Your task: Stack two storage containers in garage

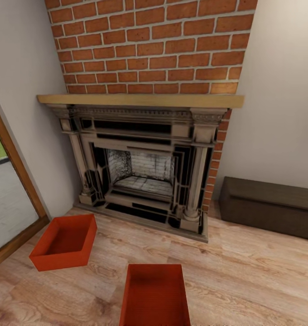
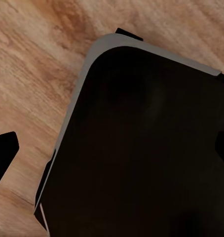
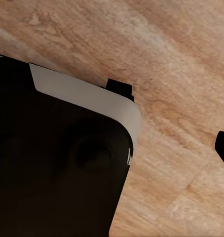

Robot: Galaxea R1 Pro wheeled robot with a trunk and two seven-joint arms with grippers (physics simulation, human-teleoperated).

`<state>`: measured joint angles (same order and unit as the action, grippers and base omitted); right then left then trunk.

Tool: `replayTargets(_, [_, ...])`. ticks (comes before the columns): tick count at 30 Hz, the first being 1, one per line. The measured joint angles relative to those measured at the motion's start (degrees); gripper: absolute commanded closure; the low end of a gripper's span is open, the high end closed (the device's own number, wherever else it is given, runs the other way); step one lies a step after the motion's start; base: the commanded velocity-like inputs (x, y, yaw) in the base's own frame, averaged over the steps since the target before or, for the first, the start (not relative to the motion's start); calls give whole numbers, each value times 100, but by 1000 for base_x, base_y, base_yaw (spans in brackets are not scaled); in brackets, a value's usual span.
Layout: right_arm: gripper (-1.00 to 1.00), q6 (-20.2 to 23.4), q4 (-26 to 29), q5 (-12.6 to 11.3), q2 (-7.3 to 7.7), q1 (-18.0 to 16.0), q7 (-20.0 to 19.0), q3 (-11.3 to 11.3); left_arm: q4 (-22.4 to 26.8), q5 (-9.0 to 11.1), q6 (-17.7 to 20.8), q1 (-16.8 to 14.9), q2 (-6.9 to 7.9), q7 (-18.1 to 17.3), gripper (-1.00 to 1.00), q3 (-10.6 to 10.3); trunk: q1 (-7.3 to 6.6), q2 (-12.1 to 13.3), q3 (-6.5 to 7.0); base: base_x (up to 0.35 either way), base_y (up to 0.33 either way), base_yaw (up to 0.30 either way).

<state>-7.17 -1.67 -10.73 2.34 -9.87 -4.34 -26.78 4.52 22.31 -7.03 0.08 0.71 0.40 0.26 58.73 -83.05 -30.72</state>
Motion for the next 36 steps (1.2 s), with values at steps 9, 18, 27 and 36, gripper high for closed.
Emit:
replayTargets(9, [-100, -4, 0, 0, 4, 0, 0, 1, 0, 0, 0, 0, 0, 0, -100, 0, 0, 0, -83, 0, 0, 0])
replayTargets(18, [-100, -1, 0, 0, 5, 0, 0, 3, 0, 0, 0, 0, 0, 0, -100, 0, 0, 0, -166, 0, 0, 0])
replayTargets(27, [-100, -4, 0, 0, 4, 0, 10, 0, 0, 0, 0, 0, 0, 0, -100, 0, 0, 0, -249, 0, 0, 0])
replayTargets(36, [-100, -5, 0, 14, 29, 0, 9, 0, 0, 0, 0, 0, 0, 0, -100, 0, 0, 0, -332, 0, 0, 0])
